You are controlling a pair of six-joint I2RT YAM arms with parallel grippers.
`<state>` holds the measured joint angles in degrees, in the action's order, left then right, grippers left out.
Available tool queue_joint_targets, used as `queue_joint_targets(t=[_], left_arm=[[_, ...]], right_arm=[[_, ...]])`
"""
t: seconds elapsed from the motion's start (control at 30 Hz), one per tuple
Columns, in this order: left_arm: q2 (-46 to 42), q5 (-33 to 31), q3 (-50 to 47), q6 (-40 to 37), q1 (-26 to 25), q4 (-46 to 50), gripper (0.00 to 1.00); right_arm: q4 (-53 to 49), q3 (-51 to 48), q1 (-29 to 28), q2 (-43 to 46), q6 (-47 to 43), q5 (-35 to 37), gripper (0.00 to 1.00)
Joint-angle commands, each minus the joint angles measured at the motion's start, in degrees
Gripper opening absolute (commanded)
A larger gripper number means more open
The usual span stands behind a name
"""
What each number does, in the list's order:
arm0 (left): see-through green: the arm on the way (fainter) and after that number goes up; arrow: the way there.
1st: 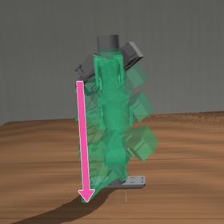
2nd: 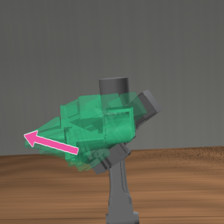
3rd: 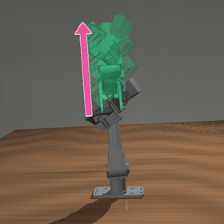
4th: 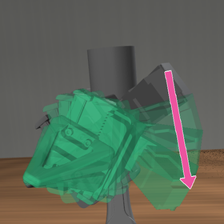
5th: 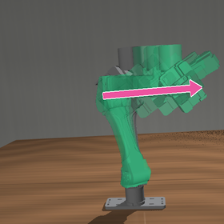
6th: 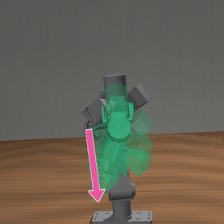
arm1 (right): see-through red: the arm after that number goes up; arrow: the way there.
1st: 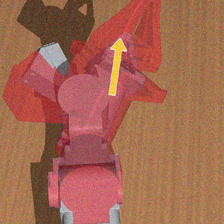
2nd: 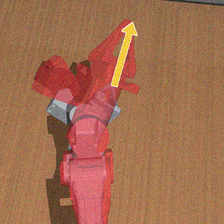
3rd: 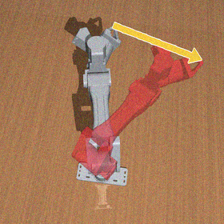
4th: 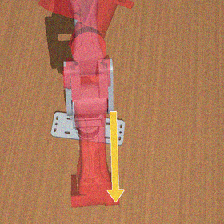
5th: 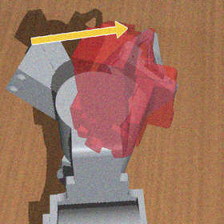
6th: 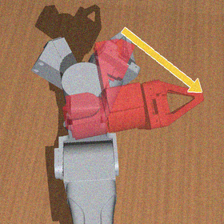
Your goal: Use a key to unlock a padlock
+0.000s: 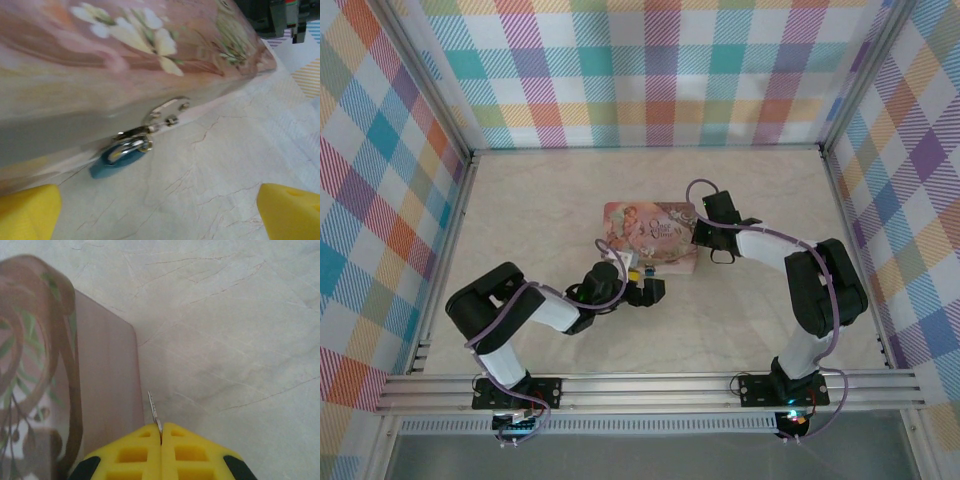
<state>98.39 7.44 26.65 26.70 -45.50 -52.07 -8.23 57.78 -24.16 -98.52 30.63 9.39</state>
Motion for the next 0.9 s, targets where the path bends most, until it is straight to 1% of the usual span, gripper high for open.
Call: queue_joint_targets(t=[0.0,0.17,0.37,0.47,0.53,0.63,0.73,0.87], left_arm=[[2.02,4.03,2.49,-3.07,-0.66,-5.83,1.00],[4.16,5.87,3.93,-4.35,-0.21,-8.73,1.00],[5.00,6.96,4.02,-3.27,1.53,-10.37,0.98],[3.07,2.72,2.32,-2.57,1.73,-8.70,0.99],[2.09,-1.88,0.68,-2.64,1.73,-8.02,1.00],[1.80,-5.86,-0.05,-2.89,1.73,-6.32,1.00],[2.54,-7.20,-0.16,-2.36,1.76,-7.40,1.00],[3.80,-5.60,1.80,-3.88,1.70,-7.82,1.00]], right_arm=[[1.54,0.84,-1.31,-0.66,0.92,-0.43,0.00],[1.20,1.24,-1.76,-1.07,1.09,-0.09,0.00],[1.11,1.04,-2.03,-0.62,1.10,0.49,0.00],[1.32,0.70,-2.03,-0.28,1.29,0.89,0.00],[1.59,0.41,-2.11,-0.16,1.43,0.90,0.00],[1.90,0.47,-2.33,-0.36,1.58,0.59,0.00],[1.72,0.69,-2.77,-0.36,1.54,0.81,0.00],[1.72,0.58,-3.26,-0.27,1.69,1.08,0.00]])
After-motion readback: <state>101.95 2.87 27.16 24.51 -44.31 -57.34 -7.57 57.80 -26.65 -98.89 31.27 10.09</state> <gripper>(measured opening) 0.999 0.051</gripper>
